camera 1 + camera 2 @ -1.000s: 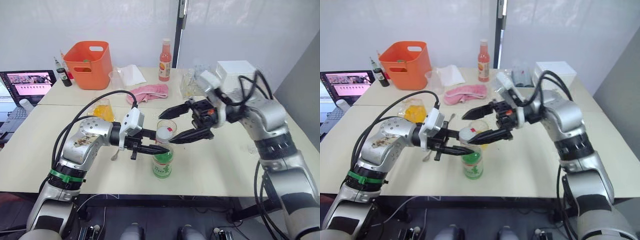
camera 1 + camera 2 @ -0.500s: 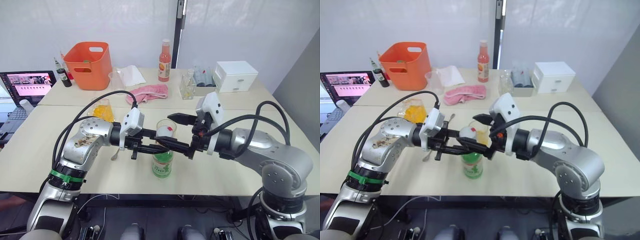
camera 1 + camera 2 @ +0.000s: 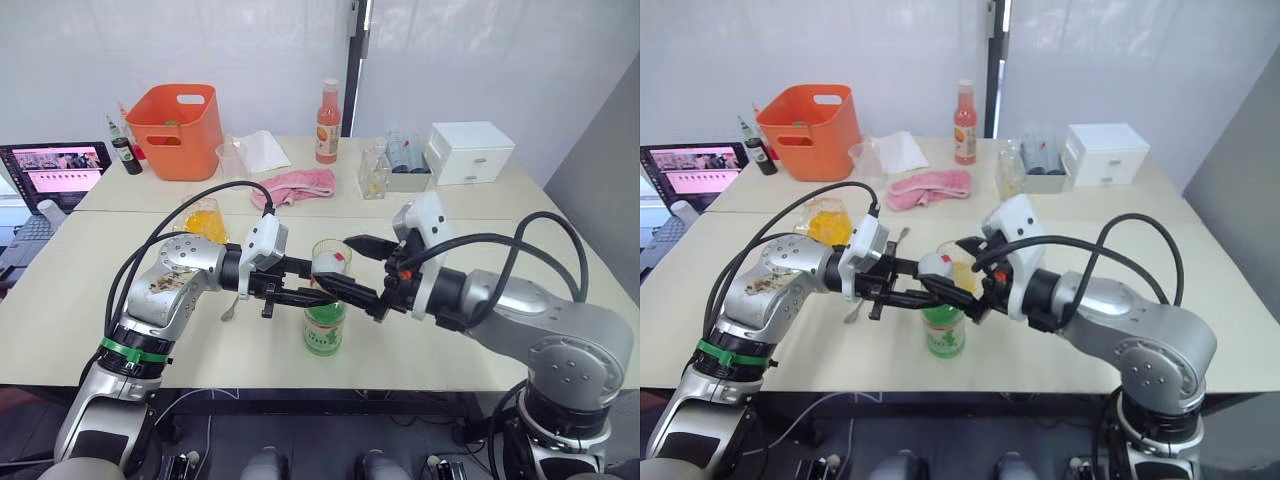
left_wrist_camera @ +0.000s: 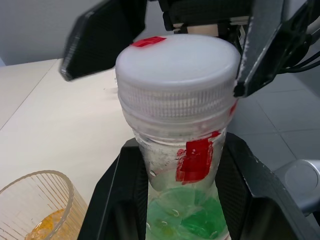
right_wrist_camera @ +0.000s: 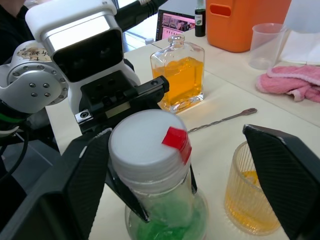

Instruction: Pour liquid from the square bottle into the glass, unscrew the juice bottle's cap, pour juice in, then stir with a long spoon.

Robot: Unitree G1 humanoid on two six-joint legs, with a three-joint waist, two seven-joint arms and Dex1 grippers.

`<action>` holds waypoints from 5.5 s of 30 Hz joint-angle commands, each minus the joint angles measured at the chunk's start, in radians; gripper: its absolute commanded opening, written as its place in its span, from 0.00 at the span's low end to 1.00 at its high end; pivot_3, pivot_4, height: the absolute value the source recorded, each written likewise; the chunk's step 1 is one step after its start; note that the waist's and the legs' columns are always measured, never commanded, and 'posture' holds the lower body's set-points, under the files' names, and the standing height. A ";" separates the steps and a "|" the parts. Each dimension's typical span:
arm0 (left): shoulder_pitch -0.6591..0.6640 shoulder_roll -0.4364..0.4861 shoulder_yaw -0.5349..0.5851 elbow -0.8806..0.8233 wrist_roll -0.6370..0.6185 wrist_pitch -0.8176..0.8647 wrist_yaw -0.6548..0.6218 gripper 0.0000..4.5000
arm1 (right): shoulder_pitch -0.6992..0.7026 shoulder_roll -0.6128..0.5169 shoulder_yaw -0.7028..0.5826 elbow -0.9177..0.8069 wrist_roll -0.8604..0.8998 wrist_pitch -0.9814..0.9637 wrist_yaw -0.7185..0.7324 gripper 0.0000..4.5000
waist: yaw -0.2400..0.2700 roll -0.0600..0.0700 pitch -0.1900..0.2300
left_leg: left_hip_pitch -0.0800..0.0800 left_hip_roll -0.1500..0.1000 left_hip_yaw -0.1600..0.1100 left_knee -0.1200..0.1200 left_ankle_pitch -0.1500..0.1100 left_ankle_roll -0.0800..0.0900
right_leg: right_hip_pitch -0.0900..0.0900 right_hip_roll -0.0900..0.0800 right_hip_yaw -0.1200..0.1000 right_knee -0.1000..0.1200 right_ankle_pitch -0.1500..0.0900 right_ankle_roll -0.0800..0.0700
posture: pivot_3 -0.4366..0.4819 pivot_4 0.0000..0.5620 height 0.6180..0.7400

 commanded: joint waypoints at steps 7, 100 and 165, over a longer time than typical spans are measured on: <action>0.002 0.010 -0.014 0.006 0.031 -0.011 -0.004 0.31 | 0.012 -0.032 -0.002 0.009 0.004 -0.067 -0.026 0.38 | -0.002 0.000 0.000 | 0.001 0.000 0.000 0.000 0.000 0.000 | 0.001 0.000 0.000 0.000 0.000 0.000 | 0.48 0.27 0.79; 0.042 0.007 -0.028 -0.040 0.044 -0.101 0.011 0.31 | -0.055 -0.198 0.126 0.175 -0.052 -0.263 0.449 0.40 | -0.001 0.000 0.000 | 0.000 0.000 0.000 0.000 0.000 0.000 | 0.000 0.001 0.000 -0.001 0.001 0.000 | 0.48 0.27 0.79; -0.001 0.006 -0.024 0.054 0.053 -0.122 -0.022 0.31 | -0.060 -0.031 -0.011 -0.032 0.008 0.012 0.052 0.59 | -0.001 0.001 0.000 | 0.001 0.001 0.000 0.000 0.000 0.000 | 0.001 0.001 0.001 -0.001 0.001 0.000 | 0.48 0.27 0.79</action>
